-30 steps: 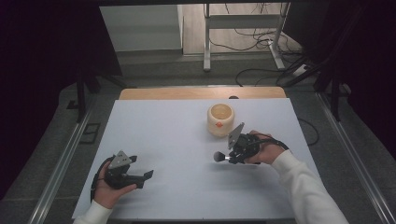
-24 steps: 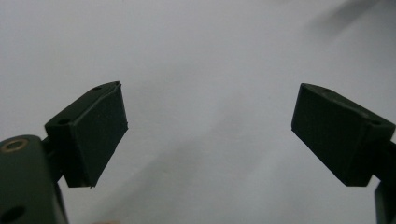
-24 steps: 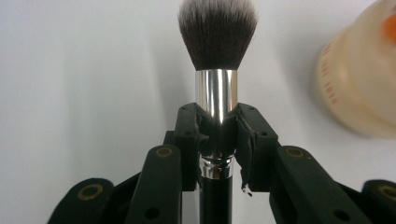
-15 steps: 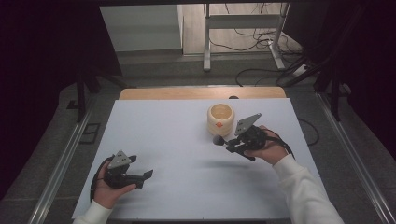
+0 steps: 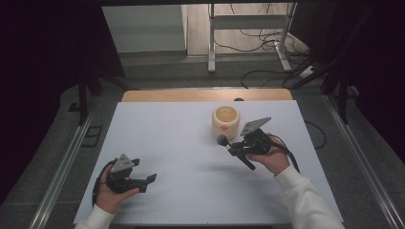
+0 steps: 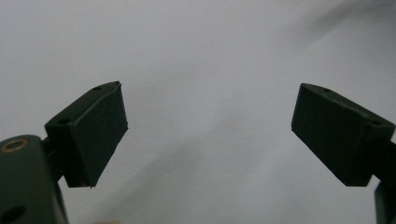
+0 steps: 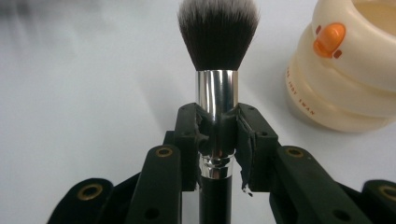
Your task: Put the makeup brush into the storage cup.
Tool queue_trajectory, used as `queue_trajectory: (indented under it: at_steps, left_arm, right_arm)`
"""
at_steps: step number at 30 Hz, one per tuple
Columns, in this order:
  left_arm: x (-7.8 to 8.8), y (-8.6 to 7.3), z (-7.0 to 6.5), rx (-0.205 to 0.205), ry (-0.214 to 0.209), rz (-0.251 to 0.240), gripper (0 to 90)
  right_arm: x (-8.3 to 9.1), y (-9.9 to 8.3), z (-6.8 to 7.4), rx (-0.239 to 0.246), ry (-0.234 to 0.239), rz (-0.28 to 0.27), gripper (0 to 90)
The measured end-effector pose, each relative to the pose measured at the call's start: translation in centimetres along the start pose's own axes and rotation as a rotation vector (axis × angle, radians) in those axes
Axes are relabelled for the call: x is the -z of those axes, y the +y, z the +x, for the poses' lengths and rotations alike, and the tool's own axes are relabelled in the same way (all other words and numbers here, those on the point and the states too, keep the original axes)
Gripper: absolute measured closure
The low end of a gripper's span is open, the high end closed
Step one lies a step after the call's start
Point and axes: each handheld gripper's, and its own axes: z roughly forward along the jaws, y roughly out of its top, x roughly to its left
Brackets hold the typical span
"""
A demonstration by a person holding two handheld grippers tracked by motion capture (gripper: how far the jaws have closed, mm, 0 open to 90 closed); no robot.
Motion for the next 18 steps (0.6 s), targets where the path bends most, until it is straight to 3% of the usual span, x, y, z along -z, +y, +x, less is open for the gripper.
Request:
queue_trajectory:
  at_steps: [6,18]
  left_arm:
    - [-0.08,0.0,0.05,-0.001,0.0,0.001,11.1]
    - [-0.12,-0.06,0.37,0.006,0.01,-0.006,11.3]
  right_arm:
    - [0.05,-0.17,0.21,-0.013,-0.006,-0.008,71.4]
    - [0.39,-0.59,-0.09,-0.085,-0.031,-0.045,71.4]
